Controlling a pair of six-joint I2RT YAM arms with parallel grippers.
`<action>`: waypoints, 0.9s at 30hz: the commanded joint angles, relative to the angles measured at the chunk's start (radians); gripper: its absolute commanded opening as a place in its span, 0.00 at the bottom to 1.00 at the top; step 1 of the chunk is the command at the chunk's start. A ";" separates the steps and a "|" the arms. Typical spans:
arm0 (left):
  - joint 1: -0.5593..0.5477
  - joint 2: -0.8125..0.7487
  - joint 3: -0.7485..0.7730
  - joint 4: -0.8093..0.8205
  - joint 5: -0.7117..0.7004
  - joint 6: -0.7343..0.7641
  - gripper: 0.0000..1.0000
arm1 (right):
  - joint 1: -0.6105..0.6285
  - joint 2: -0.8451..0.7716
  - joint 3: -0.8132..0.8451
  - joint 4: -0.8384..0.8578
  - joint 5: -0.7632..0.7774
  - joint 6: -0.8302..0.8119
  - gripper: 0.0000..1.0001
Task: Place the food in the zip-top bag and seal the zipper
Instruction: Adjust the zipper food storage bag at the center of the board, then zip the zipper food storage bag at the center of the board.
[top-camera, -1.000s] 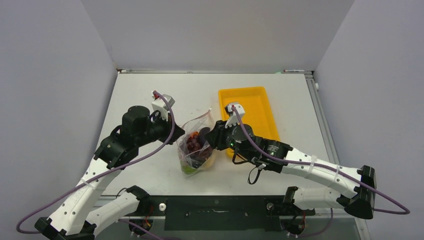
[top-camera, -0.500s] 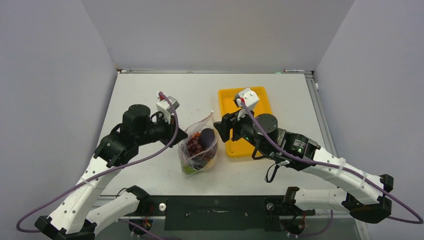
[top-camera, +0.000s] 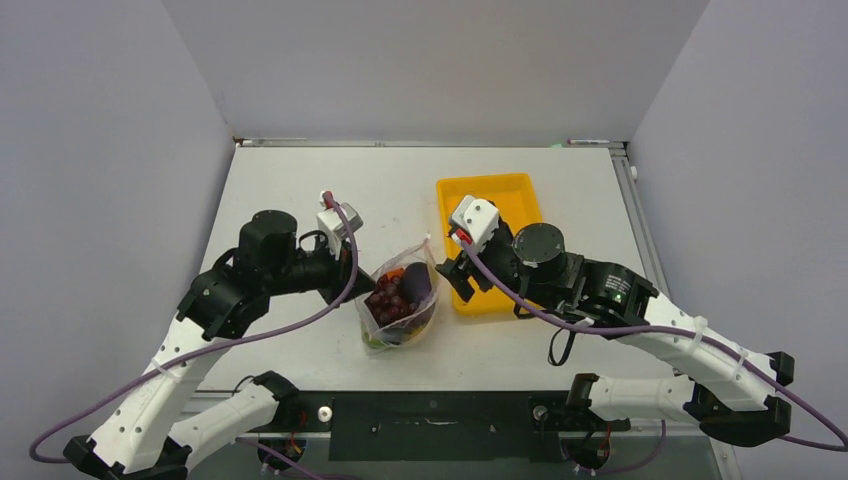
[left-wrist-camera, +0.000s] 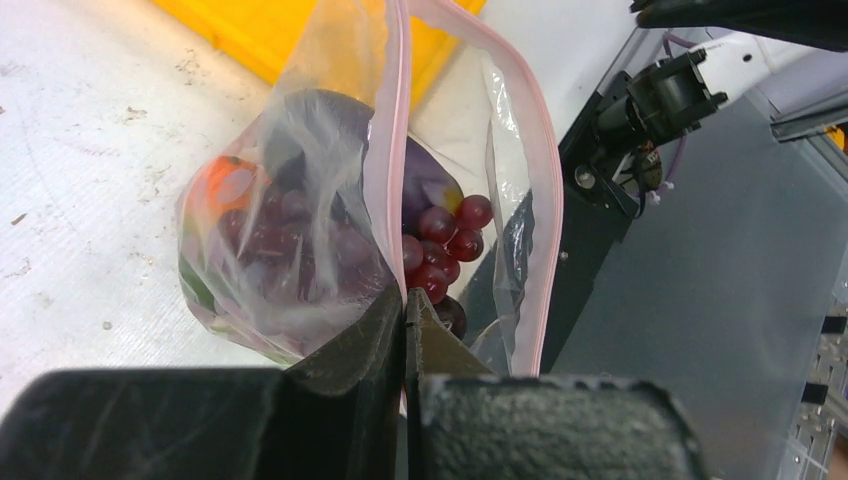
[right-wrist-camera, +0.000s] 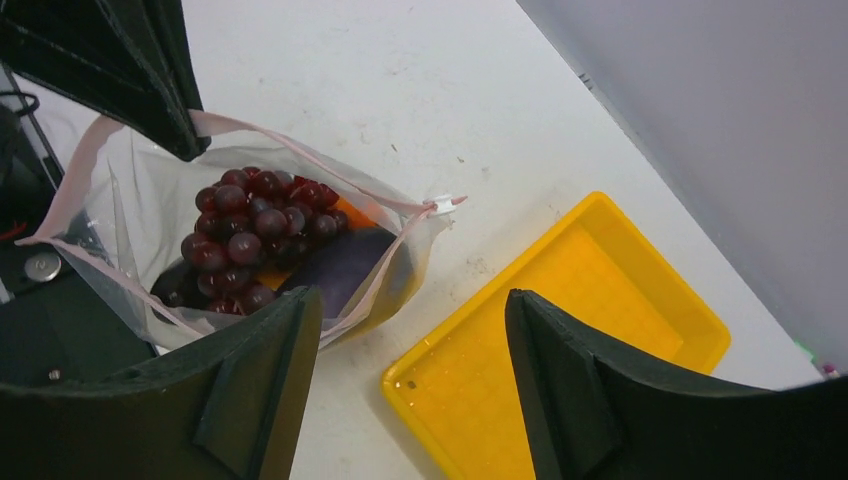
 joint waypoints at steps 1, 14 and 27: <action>-0.047 -0.020 0.063 -0.035 0.038 0.043 0.00 | 0.005 -0.036 0.041 -0.067 -0.124 -0.169 0.68; -0.205 -0.003 0.053 -0.078 -0.032 0.087 0.00 | 0.004 -0.158 -0.024 -0.236 -0.383 -0.505 0.72; -0.217 0.008 0.047 -0.075 -0.047 0.087 0.00 | 0.006 -0.171 -0.237 -0.141 -0.605 -0.478 0.66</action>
